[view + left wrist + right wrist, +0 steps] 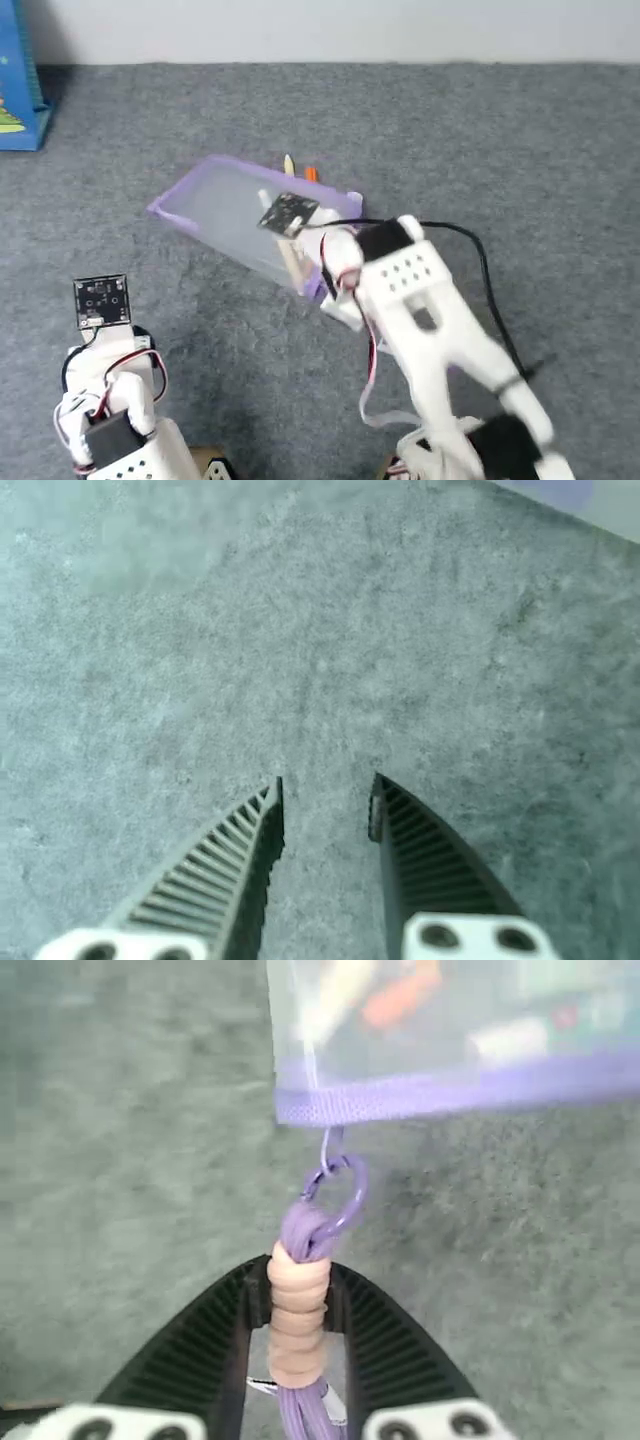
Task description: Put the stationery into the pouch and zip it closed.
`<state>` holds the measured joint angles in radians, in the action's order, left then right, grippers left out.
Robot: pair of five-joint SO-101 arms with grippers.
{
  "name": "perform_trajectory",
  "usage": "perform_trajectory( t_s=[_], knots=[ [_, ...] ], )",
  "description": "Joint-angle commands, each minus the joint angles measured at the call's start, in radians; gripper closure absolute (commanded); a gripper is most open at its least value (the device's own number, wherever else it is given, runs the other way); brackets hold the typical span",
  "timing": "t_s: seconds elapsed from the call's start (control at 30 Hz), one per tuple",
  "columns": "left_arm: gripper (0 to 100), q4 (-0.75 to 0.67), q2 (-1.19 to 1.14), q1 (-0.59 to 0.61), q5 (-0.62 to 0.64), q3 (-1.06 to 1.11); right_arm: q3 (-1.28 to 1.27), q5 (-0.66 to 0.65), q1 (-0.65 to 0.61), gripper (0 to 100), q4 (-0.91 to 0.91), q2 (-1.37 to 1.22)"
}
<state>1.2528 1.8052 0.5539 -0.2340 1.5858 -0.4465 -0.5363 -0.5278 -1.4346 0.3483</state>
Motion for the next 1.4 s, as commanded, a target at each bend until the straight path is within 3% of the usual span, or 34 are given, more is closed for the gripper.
perform_trajectory(
  t_s=[0.0,0.17,0.3,0.37,0.7,0.87,1.07,1.37],
  knots=[
    [86,0.017,0.014,-0.098,-0.008,-0.108,0.043,0.012,-0.070,99.0,-0.071,0.202],
    [85,0.025,0.014,-0.293,-0.003,-0.140,0.043,0.011,-0.122,99.0,-0.082,0.360],
    [74,0.029,0.014,-0.445,0.011,-0.140,0.043,0.006,-0.140,99.0,-0.074,0.387],
    [70,0.029,0.014,-0.489,0.084,-0.145,0.043,0.008,-0.142,98.9,-0.071,0.381],
    [69,0.018,0.014,-0.617,0.419,-0.275,0.043,0.091,-0.142,98.9,0.041,0.375],
    [69,0.023,0.014,-0.647,0.430,-0.340,0.043,0.092,-0.142,98.9,0.048,0.378],
    [69,-0.009,0.012,-0.825,0.450,-0.328,0.043,0.115,-0.145,98.9,0.061,0.383],
    [69,-0.196,0.011,-0.830,0.474,-0.174,0.044,0.118,-0.228,98.9,0.012,0.384]
  ],
)
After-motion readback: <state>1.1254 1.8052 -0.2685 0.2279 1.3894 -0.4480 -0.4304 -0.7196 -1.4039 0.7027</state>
